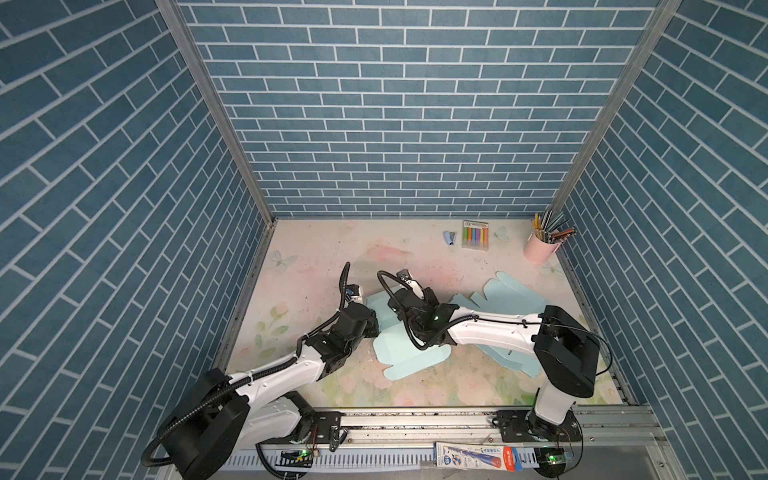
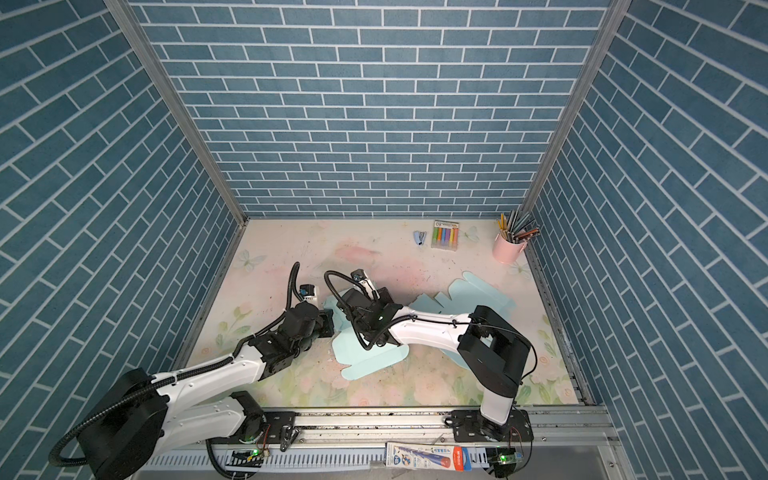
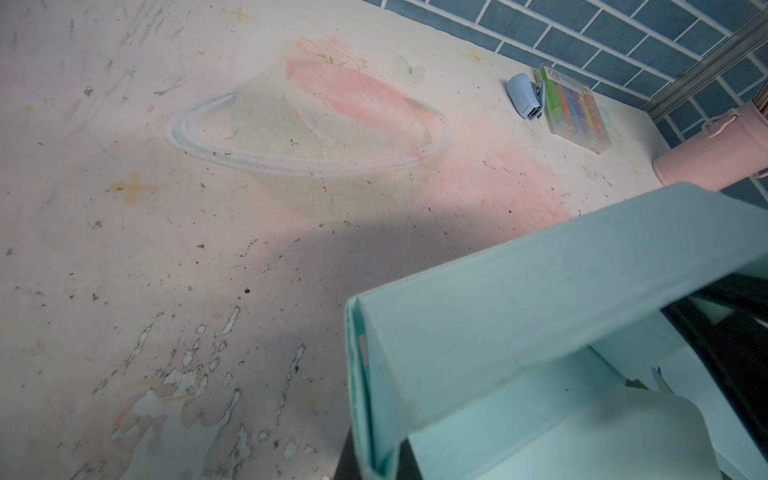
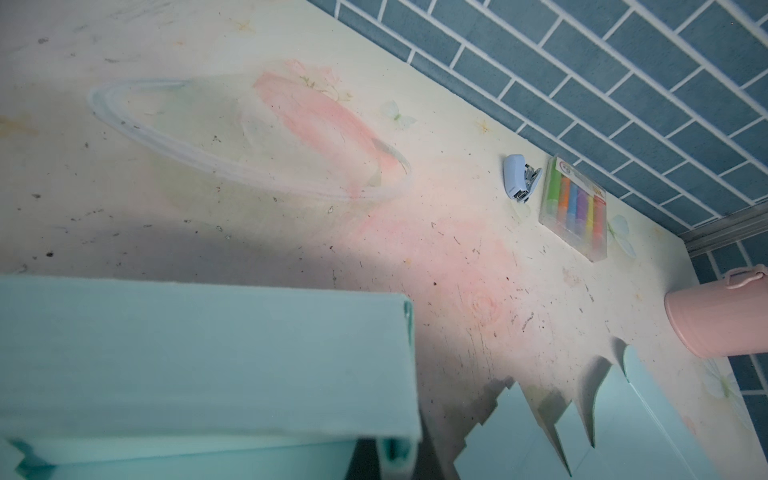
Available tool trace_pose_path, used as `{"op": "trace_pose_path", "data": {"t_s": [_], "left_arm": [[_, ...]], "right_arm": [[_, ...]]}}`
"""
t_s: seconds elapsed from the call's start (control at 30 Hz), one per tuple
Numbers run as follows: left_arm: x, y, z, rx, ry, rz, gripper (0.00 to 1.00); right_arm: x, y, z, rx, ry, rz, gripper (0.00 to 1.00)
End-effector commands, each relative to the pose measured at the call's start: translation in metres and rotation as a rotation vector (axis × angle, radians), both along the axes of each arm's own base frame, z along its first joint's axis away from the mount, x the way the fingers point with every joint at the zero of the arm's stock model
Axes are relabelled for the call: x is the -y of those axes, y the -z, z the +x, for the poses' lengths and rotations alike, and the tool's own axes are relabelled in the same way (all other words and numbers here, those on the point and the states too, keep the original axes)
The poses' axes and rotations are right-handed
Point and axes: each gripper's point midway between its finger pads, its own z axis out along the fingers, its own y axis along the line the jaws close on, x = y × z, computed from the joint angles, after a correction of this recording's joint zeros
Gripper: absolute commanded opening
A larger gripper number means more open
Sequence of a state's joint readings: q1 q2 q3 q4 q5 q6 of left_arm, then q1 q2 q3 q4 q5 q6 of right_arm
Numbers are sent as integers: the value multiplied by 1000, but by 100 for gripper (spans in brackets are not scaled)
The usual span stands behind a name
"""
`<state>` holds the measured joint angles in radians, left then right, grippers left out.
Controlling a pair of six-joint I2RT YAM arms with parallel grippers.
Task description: Fold the paper box
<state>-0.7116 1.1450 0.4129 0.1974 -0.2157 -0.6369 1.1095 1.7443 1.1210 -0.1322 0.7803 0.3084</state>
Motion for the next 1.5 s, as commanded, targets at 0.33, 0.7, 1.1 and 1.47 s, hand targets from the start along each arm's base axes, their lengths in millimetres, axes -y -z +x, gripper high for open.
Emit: {"op": "trace_pose_path", "data": {"t_s": [0.33,0.7,1.1,1.47], "left_arm": [[26,-43,4,103,39,-135,0],[20,-43,1,109,28,-129,0],[20,-47,2,120,23,-144,0],[0,-23,7,80,-51,-60,0]], "right_arm": [[19,-6,5,56,44,-18,11],[29,-16,6,108,82,5,12],[29,-21,6,152,94,-2,4],[21,-54,-31,127,-28,212,37]]}}
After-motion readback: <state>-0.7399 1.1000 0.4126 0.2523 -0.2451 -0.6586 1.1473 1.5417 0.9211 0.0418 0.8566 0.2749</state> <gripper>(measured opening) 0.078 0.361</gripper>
